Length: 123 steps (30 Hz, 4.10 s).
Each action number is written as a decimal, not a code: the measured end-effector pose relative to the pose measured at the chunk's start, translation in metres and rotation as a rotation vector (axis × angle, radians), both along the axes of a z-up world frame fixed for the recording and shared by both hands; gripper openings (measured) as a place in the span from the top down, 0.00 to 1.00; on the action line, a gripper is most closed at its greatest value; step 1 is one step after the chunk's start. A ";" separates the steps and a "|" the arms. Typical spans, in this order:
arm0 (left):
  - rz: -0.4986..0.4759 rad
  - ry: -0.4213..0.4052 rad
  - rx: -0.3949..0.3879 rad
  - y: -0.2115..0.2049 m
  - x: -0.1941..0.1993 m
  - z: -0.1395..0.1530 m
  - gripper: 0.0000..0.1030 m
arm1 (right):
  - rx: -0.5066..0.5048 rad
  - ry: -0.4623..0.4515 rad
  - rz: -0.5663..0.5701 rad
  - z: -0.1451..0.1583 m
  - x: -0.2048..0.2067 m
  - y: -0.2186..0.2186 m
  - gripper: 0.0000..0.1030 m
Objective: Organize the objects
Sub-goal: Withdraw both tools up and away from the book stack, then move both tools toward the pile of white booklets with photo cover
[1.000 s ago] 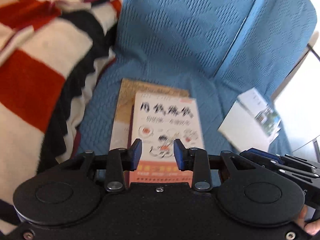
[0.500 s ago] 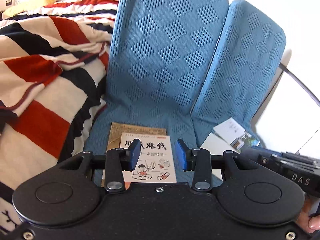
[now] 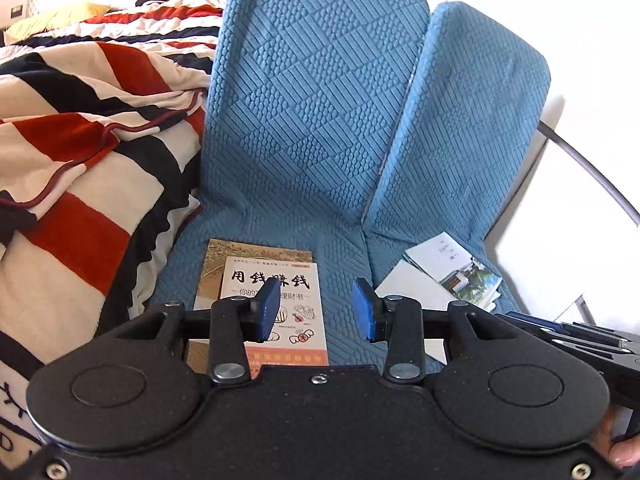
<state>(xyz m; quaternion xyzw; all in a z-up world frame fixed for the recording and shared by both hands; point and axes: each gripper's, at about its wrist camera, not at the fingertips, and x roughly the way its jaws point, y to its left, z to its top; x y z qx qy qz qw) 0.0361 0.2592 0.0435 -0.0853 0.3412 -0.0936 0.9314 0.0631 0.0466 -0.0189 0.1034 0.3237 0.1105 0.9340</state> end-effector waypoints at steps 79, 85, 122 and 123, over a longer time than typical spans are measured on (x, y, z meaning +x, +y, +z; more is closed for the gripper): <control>-0.201 0.017 0.062 -0.191 0.007 -0.019 0.02 | -0.099 0.029 -0.344 -0.050 -0.028 -0.153 0.09; -0.202 0.047 0.060 -0.204 0.016 -0.028 0.02 | -0.086 0.029 -0.350 -0.055 -0.022 -0.159 0.09; -0.258 0.304 -0.028 -0.275 0.154 -0.143 0.27 | 0.450 0.260 -0.446 -0.208 0.132 -0.249 0.61; -0.255 0.310 -0.029 -0.275 0.157 -0.145 0.27 | 0.480 0.278 -0.439 -0.214 0.138 -0.250 0.62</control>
